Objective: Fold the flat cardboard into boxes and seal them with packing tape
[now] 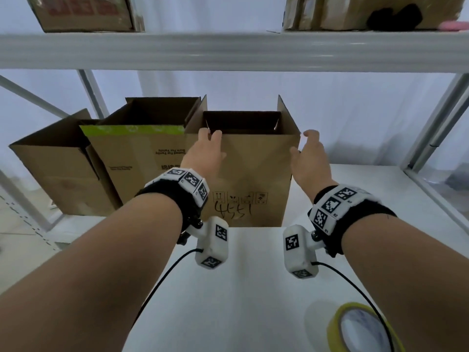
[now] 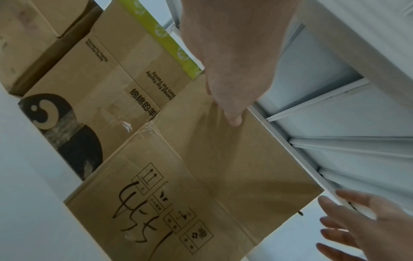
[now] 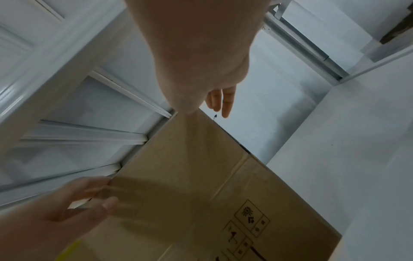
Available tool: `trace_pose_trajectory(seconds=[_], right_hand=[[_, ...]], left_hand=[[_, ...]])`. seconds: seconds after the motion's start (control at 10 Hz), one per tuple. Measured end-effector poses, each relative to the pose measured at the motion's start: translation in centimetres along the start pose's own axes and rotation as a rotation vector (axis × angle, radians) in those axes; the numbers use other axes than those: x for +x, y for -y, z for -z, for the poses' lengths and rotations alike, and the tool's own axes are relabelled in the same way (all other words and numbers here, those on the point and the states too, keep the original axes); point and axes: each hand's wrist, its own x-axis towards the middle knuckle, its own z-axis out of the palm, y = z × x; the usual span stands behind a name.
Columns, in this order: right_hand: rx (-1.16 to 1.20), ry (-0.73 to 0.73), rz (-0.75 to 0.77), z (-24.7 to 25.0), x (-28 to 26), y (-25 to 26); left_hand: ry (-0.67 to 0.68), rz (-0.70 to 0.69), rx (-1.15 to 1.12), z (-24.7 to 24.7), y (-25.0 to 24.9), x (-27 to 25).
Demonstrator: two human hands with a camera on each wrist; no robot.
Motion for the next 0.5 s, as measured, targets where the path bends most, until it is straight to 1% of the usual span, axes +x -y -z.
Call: trace_pose_trajectory(seconds=[0.1,0.2,0.3,0.4,0.5], right_hand=[[-0.079,0.101,0.024,-0.7,1.6,-1.1],[0.002,0.277,0.001,-1.4,2.4,-2.0],[0.028,0.315,-0.006,-1.9,2.6,-2.4],[-0.094,0.324,-0.031,-1.8,2.0,-2.3],[-0.286,0.313,-0.080,-0.6,0.9,-1.8]], left_hand=[[0.062,-0.019,0.056,-0.9,0.6,1.1],[0.015,-0.022,0.067,-1.6,1.0,1.8],[0.019,0.000,0.106,-2.3,1.2,1.9],[0.022,-0.012,0.113,-2.1,0.9,1.1],[0.043,0.012,0.134,-1.2,1.0,-0.5]])
